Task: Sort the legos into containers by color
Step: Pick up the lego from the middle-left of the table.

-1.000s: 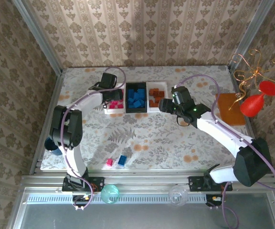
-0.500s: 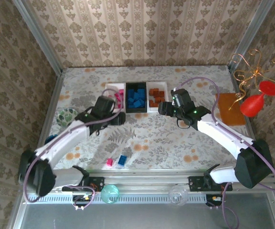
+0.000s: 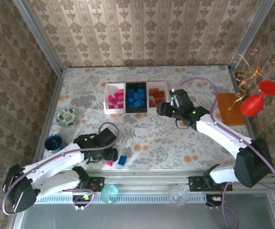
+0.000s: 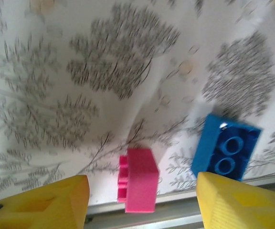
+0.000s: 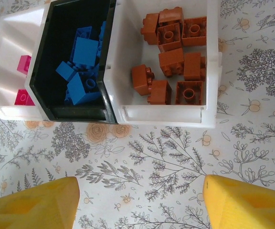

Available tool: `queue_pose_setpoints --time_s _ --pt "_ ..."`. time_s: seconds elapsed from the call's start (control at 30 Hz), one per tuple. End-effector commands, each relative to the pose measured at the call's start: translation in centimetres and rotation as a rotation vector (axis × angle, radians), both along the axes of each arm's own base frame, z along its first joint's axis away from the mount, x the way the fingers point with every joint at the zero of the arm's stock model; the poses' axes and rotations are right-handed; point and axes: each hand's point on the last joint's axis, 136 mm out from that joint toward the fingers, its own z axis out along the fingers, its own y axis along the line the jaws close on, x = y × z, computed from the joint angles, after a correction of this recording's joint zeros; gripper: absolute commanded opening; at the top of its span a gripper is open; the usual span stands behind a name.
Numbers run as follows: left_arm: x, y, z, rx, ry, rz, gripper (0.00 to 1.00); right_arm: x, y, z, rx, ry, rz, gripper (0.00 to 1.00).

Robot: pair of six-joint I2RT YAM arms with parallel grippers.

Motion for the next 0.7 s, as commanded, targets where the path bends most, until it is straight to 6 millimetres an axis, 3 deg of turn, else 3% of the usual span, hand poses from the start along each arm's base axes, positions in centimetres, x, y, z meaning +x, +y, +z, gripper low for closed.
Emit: queue_pose_setpoints --time_s 0.0,0.3,0.43,0.53,0.67 --pt "-1.8 1.3 -1.2 0.043 0.073 0.088 0.59 -0.3 -0.1 0.0 -0.004 -0.002 -0.006 0.71" --pt "-1.6 0.0 -3.9 0.045 0.111 0.053 0.46 -0.2 -0.2 0.5 -0.004 -0.013 -0.009 0.71" --pt "-1.3 -0.6 -4.2 0.051 0.119 0.025 0.35 -0.2 -0.3 0.7 -0.004 -0.020 -0.012 0.71" --pt "-0.5 -0.8 -3.3 0.058 0.085 0.010 0.25 -0.2 -0.4 0.5 -0.007 -0.016 -0.013 0.71" --pt "2.5 -1.4 0.0 0.022 -0.032 0.019 0.19 -0.2 -0.4 0.4 -0.008 -0.013 -0.013 0.71"
